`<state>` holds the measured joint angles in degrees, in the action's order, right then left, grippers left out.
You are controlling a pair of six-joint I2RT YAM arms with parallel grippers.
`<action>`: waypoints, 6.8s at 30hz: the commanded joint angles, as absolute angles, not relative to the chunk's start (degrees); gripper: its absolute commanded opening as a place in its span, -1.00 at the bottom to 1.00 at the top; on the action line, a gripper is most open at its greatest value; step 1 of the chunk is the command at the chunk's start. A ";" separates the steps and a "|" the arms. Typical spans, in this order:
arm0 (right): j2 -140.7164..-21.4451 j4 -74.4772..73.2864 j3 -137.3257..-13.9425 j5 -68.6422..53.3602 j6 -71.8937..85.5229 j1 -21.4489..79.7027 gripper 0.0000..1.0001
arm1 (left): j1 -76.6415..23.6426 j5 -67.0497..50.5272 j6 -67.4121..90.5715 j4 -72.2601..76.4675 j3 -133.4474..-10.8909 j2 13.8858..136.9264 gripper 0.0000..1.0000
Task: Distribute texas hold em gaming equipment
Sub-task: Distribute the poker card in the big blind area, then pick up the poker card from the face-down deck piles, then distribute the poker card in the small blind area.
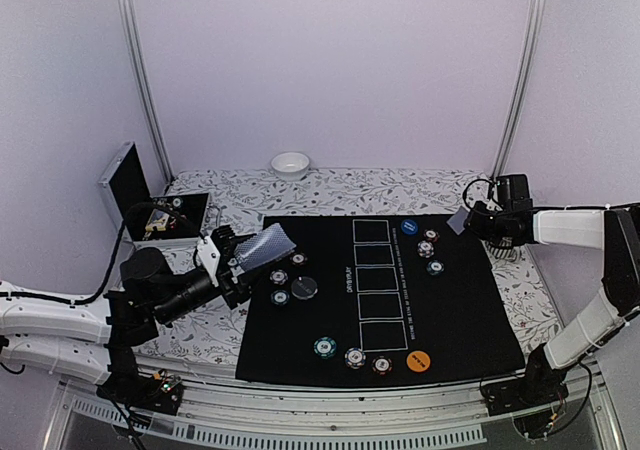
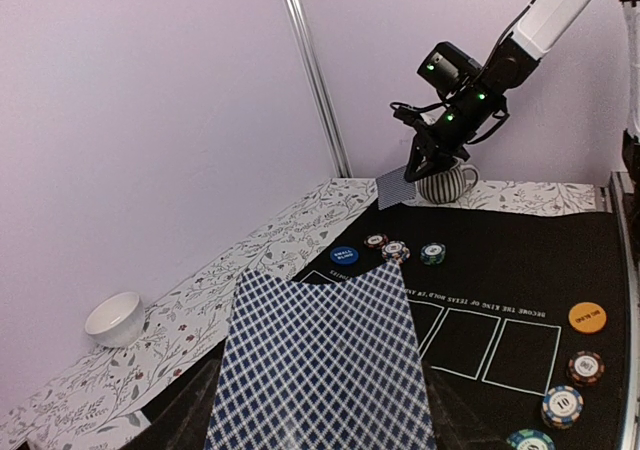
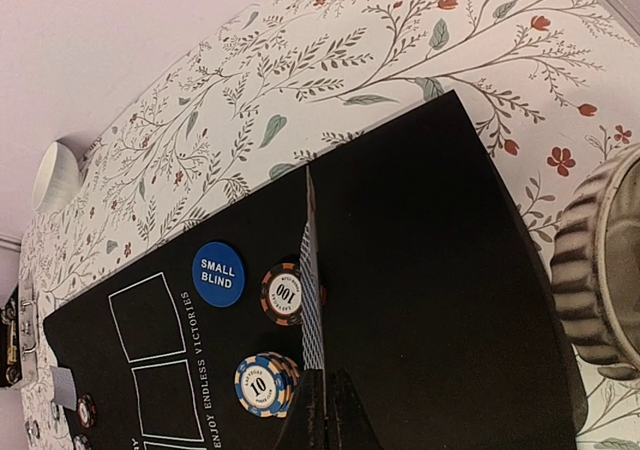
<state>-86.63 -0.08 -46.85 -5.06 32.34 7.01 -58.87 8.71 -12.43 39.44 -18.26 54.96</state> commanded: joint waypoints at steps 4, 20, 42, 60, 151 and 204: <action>-83.69 -1.23 -46.44 -6.82 31.17 6.84 -0.96 | -59.46 9.40 -12.83 39.99 -19.70 55.16 0.12; -75.92 -16.51 -52.60 -39.43 16.50 9.73 -0.96 | -59.48 9.80 -12.95 40.21 -19.65 55.18 0.12; -74.91 -29.73 -57.63 -39.69 11.27 13.73 -0.96 | -59.46 9.40 -12.32 39.12 -20.28 55.25 0.11; -76.57 -29.40 -58.61 -39.39 12.62 13.99 -0.96 | -59.42 9.58 -12.46 39.29 -20.22 55.79 0.12; -87.59 -21.36 -74.76 -23.05 12.65 54.45 0.98 | -62.76 -9.39 -17.80 44.69 -25.55 61.98 0.11; -82.10 -11.74 -53.41 -4.16 21.85 9.13 -0.96 | -62.84 -0.66 -17.16 41.33 -22.84 59.07 0.11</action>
<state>-76.49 -18.26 -55.99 -8.51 19.09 12.82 -62.02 -1.67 -17.47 40.82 -23.94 60.47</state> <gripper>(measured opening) 0.020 0.560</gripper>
